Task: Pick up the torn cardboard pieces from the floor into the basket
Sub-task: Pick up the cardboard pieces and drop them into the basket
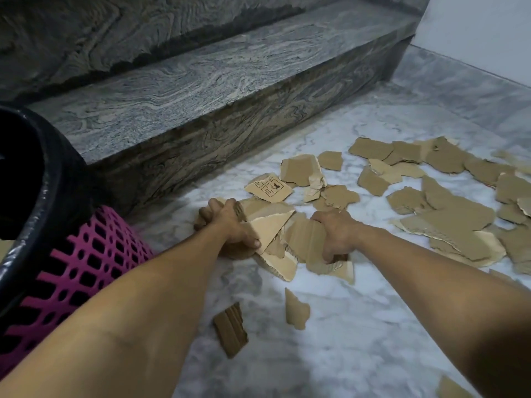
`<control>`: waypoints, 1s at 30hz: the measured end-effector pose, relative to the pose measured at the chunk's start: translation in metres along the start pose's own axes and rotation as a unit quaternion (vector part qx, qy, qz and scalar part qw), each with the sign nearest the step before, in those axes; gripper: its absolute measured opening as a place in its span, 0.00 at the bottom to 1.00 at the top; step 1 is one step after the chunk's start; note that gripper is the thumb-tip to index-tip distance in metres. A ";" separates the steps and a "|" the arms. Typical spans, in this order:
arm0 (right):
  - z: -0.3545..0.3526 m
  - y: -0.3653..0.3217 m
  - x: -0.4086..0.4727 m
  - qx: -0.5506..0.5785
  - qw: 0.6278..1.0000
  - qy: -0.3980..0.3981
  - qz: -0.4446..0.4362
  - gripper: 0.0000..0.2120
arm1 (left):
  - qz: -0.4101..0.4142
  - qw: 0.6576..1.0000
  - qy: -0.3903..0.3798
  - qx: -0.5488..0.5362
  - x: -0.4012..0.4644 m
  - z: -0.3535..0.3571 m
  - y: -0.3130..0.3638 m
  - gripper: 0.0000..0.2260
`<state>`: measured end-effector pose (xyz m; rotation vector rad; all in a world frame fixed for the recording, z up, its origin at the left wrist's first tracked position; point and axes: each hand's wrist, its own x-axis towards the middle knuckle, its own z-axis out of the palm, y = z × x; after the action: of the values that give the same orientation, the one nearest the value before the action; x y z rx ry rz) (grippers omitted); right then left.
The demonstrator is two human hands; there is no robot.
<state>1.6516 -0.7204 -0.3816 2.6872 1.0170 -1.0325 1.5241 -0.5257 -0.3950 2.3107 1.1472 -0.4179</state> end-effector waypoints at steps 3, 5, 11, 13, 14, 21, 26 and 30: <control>0.004 -0.003 -0.005 0.013 1.000 0.002 0.001 0.45 | -0.001 0.999 0.000 0.046 -0.002 0.002 0.005 0.37; 0.006 -0.006 -0.010 0.031 0.999 0.015 -0.015 0.43 | 0.004 0.998 -0.007 0.060 -0.007 0.007 0.010 0.35; 0.022 -0.009 -0.034 0.171 0.985 0.021 -0.030 0.36 | 0.054 0.998 -0.020 0.031 -0.028 0.015 0.013 0.23; 0.024 -0.006 -0.049 0.260 0.965 0.026 -0.012 0.35 | 0.059 0.998 -0.022 -0.016 -0.038 0.012 0.012 0.18; 0.025 -0.005 -0.058 0.302 0.953 0.024 -0.006 0.36 | 0.063 0.997 -0.021 -0.033 -0.044 0.010 0.011 0.17; 0.007 -0.001 -0.122 0.381 0.922 0.062 -0.003 0.24 | 0.102 0.987 -0.063 -0.106 -0.100 -0.031 0.017 0.12; -0.050 -0.027 -0.186 0.386 0.912 0.133 -0.032 0.22 | 0.105 0.971 -0.073 -0.201 -0.152 -0.103 0.032 0.29; -0.110 -0.060 -0.233 0.368 0.909 0.190 -0.058 0.23 | 0.125 0.955 -0.059 -0.264 -0.203 -0.178 0.037 0.28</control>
<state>1.5487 -0.7698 -0.1427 3.5958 0.9919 -1.1058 1.4409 -0.5721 -0.1396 1.8938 0.7758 -0.1276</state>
